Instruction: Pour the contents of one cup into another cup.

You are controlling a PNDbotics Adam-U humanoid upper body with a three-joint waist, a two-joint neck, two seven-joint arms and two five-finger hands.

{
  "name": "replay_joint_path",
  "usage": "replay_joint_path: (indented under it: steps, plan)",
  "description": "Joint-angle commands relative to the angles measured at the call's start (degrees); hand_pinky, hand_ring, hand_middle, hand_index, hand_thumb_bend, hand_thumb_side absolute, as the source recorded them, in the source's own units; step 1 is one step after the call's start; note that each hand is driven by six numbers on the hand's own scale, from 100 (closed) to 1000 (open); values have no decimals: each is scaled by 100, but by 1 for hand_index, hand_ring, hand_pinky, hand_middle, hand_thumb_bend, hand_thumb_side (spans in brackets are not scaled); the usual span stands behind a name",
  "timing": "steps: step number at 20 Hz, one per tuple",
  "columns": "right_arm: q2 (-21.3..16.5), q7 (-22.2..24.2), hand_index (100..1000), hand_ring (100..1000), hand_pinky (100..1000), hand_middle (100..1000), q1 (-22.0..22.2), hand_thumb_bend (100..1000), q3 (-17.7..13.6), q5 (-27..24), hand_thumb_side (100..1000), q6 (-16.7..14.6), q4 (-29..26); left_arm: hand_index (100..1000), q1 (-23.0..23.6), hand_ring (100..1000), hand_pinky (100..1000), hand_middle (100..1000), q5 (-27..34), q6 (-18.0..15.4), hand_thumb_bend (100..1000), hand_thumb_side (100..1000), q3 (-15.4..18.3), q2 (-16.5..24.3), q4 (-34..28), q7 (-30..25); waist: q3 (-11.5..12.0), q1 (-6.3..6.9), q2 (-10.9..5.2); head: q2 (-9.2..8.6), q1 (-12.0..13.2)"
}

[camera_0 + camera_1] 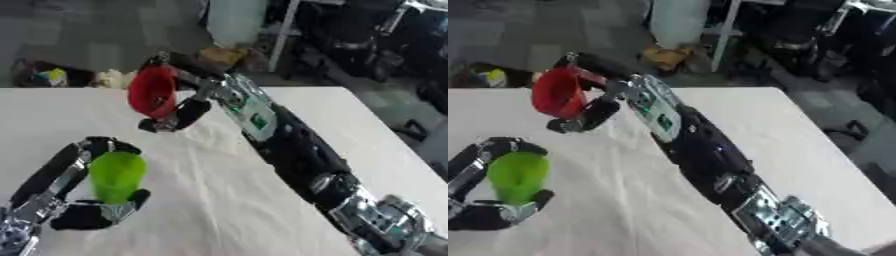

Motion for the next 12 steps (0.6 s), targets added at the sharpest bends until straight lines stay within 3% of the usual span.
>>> replay_joint_path:
  steps: [1,7,12]
  plan:
    - [-118,11,464,750,548,121,-63,320,23,113,332,-55,-422,731,-115,382,439,543,3,-12,100,245,74,-33,11,57,-41,27,-139,-51,23]
    - [-187,-60,487,719,560,130,22,261,106,408,370,-150,-898,730,-97,379,435,540,95,31,100,252,157,-21,6,142,-88,22,-148,-37,51]
    - [-184,-256,504,696,567,136,60,214,137,862,391,-259,-927,728,-98,375,429,537,145,55,100,248,156,-10,-83,129,-37,39,-160,-21,33]
